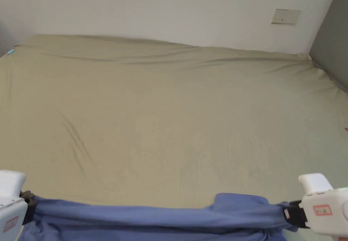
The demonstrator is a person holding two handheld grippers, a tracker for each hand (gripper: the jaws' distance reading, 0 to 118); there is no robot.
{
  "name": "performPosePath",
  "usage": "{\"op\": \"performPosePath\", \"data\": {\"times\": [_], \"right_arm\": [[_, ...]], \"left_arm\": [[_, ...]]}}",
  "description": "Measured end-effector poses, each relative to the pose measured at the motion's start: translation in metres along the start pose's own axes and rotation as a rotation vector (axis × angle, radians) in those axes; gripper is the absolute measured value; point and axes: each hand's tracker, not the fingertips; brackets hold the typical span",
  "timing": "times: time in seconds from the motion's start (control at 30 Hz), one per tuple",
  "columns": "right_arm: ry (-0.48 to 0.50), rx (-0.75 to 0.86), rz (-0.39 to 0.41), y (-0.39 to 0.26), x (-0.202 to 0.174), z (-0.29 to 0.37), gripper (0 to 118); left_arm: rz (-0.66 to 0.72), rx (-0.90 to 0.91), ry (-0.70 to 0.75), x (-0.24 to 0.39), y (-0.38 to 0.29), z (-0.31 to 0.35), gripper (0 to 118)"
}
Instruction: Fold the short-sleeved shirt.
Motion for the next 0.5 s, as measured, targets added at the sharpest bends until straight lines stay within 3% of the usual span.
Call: {"op": "performPosePath", "data": {"times": [0.5], "right_arm": [[-0.025,-0.300,0.076,-0.050,-0.009,-0.079,3]], "left_arm": [[-0.117,-0.297,-0.061,0.001,-0.068,-0.066,1]]}}
